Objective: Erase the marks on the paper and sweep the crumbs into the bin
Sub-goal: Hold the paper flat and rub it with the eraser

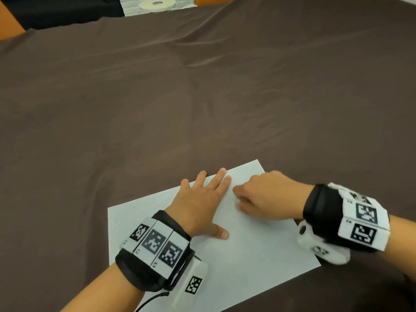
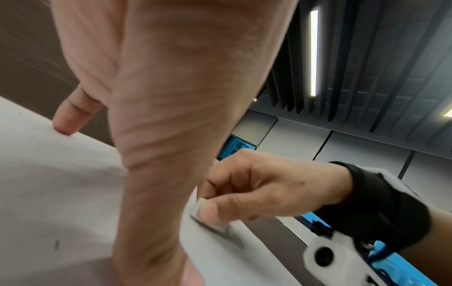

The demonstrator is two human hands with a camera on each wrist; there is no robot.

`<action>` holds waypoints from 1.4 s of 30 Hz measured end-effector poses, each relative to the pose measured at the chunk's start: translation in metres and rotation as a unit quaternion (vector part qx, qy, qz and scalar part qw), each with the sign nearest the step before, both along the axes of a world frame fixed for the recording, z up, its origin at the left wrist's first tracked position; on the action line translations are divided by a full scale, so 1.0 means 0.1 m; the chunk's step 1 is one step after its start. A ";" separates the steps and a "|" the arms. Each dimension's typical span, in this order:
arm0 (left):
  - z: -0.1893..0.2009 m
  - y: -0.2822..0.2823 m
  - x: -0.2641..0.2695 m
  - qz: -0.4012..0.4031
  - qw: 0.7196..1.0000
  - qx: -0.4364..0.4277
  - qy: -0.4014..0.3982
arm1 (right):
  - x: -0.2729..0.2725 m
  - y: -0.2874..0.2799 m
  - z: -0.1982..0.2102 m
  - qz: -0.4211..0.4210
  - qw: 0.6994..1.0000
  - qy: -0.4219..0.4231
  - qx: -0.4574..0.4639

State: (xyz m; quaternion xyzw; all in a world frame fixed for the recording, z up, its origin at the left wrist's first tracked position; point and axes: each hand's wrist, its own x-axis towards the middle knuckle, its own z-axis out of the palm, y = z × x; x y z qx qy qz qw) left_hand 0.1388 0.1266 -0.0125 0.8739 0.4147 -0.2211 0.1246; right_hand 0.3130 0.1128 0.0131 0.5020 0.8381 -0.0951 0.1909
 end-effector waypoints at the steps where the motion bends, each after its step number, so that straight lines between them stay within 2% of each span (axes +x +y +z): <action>1: 0.00 0.00 0.00 0.001 1.000 -0.002 0.001 | 0.04 0.08 0.03 -0.023 1.000 -0.006 0.009; 3: 0.00 0.01 0.01 0.002 1.000 -0.006 0.001 | 0.11 0.14 0.05 -0.036 0.999 -0.013 0.031; 7: 0.00 0.01 0.00 -0.003 1.000 -0.001 0.005 | -0.03 -0.07 -0.02 0.028 1.000 0.008 -0.005; 11: -0.01 0.02 0.01 -0.001 1.000 0.001 0.005 | 0.08 0.15 0.04 -0.034 0.999 -0.007 0.014; 13: -0.02 0.01 0.01 -0.004 1.000 0.007 0.007 | 0.04 0.10 0.02 -0.011 1.000 -0.004 0.026; 16: -0.02 0.01 0.01 -0.012 1.000 0.016 0.011 | -0.05 -0.05 -0.03 0.038 0.999 0.013 -0.015; 20: -0.02 0.02 0.02 -0.014 1.000 0.009 0.014 | 0.10 0.16 0.06 -0.026 1.000 0.002 -0.009; 22: -0.01 0.01 0.03 -0.012 1.000 0.005 0.014 | 0.07 0.08 0.04 0.002 1.000 0.005 -0.006; 25: -0.01 0.00 0.03 -0.013 1.000 0.007 0.016 | -0.03 -0.10 0.01 0.055 0.997 0.010 -0.050; 29: 0.00 0.01 0.03 -0.009 1.000 0.001 0.016 | 0.12 0.15 0.08 -0.030 0.999 -0.009 -0.038; 31: 0.00 0.00 0.03 -0.009 1.000 0.002 0.017 | 0.08 0.08 0.06 -0.004 1.000 -0.009 -0.025; 34: 0.00 0.00 0.02 -0.011 1.000 0.002 0.016 | 0.00 -0.08 0.02 0.039 0.997 -0.002 -0.061; 38: 0.00 0.01 0.03 -0.008 1.000 0.001 0.018 | 0.14 0.11 0.10 -0.033 0.998 -0.024 -0.041; 42: -0.01 0.00 0.03 -0.010 1.000 0.002 0.018 | 0.01 -0.12 0.04 0.041 0.997 -0.015 -0.065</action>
